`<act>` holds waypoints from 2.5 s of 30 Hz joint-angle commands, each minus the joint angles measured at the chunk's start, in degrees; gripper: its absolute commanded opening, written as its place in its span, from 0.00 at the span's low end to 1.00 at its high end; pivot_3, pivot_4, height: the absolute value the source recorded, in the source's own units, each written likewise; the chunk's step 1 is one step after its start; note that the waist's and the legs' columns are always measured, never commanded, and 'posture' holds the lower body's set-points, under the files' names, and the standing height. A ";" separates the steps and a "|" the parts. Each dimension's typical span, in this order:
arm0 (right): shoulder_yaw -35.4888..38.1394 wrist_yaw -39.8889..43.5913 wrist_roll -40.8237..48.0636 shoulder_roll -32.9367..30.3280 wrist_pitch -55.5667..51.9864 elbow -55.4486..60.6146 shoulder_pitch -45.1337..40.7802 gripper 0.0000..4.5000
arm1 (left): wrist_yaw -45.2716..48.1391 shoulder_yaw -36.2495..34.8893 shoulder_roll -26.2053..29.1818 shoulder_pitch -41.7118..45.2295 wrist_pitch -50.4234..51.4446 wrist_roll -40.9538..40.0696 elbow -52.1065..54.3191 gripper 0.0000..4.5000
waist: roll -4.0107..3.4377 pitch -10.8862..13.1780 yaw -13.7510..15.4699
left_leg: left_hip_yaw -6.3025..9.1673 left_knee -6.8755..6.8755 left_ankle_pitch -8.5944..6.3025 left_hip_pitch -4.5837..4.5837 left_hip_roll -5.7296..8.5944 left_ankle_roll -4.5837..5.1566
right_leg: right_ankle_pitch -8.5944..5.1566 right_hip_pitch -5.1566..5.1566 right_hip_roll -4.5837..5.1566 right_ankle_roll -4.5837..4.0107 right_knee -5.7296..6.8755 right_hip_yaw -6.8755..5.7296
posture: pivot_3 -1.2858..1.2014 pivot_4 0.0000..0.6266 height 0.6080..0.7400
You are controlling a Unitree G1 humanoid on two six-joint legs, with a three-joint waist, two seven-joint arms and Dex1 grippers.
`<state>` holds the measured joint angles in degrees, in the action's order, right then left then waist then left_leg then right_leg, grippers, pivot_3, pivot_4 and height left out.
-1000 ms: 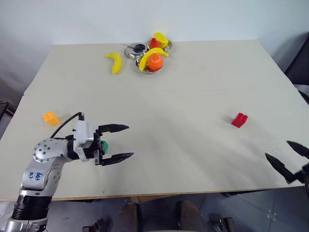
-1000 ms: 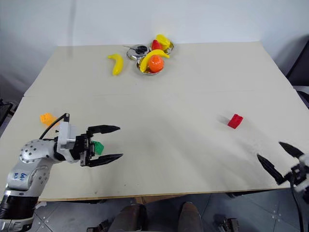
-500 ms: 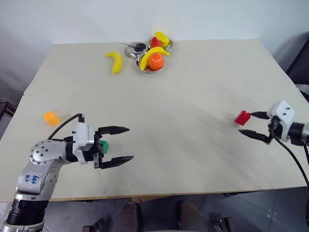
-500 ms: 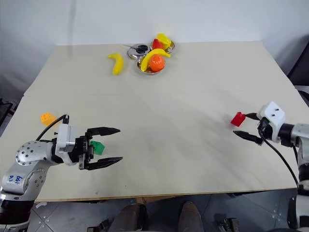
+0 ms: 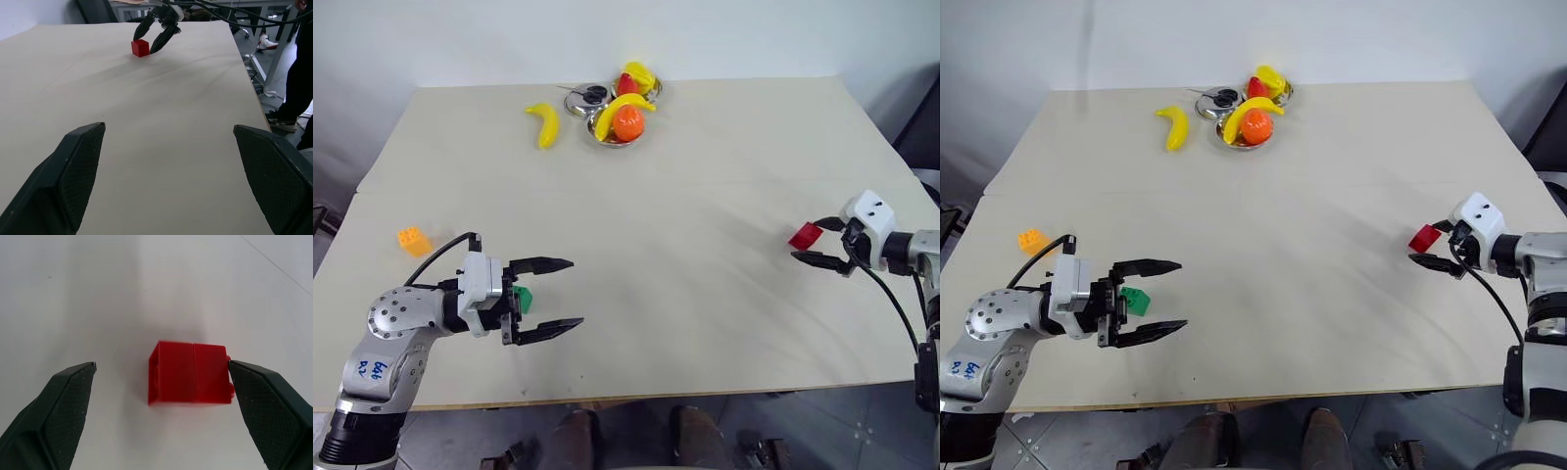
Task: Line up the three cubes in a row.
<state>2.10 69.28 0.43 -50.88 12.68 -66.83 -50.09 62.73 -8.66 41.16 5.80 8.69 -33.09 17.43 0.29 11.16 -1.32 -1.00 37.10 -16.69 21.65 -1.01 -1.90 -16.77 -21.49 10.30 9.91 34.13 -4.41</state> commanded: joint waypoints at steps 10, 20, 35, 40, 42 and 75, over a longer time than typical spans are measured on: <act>2.42 2.67 2.45 -1.57 -0.47 8.55 2.67 1.00 | -0.88 -0.73 -0.15 -1.68 -1.64 1.02 1.93 0.99 | -0.01 0.01 -0.23 | 0.00 -0.01 -0.01 0.00 0.00 -0.01 | 0.00 0.00 0.00 0.00 -0.01 0.00 | 0.52 0.24 1.00; 7.17 1.15 9.62 -0.08 -9.40 22.57 12.42 1.00 | -0.75 -0.79 0.02 -1.53 -1.75 0.92 1.69 0.99 | -0.01 0.01 -0.14 | 0.00 0.00 -0.02 0.00 0.00 0.01 | 0.00 0.00 0.00 0.00 -0.01 0.00 | 0.52 0.24 1.00; 8.39 -3.70 11.30 0.53 -11.61 22.41 13.40 0.03 | -0.49 -0.72 0.47 -0.88 -1.11 0.93 1.51 1.00 | -0.01 0.01 -0.14 | -0.01 0.00 -0.04 0.00 0.00 0.03 | 0.00 0.00 0.00 0.00 -0.02 0.00 | 0.52 0.24 1.00; 6.72 -5.04 9.79 2.05 -10.98 21.49 12.58 0.00 | -0.73 -0.39 0.36 -0.56 -0.82 1.03 1.66 1.00 | -0.01 0.01 -0.16 | -0.01 0.04 -0.05 0.00 0.00 0.05 | 0.00 0.00 0.00 0.01 0.00 0.00 | 0.52 0.24 1.00; 6.26 -5.43 9.30 2.70 -10.85 21.24 12.52 0.00 | -0.75 -0.21 0.27 -0.35 -0.74 1.11 1.70 1.00 | -0.01 0.01 -0.17 | -0.01 0.03 -0.05 0.00 -0.01 0.05 | 0.00 0.00 0.00 0.00 0.01 0.00 | 0.52 0.24 1.00; 20.29 8.98 34.00 -2.77 -32.97 58.05 36.50 0.20 | 0.32 -1.49 0.77 -1.18 -1.21 1.07 1.01 1.00 | -0.03 0.02 1.70 | -0.02 0.11 -0.14 0.02 0.01 0.15 | 0.03 0.05 0.01 0.06 -0.04 0.00 | 0.52 0.24 1.00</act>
<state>19.14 76.98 33.39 -51.37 -19.95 -9.32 -14.03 62.70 -8.57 41.20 4.82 8.07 -31.29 17.48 0.26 11.17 0.38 -1.01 37.22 -16.85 21.66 -1.00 -1.73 -16.73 -21.41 10.31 9.97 34.07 -4.40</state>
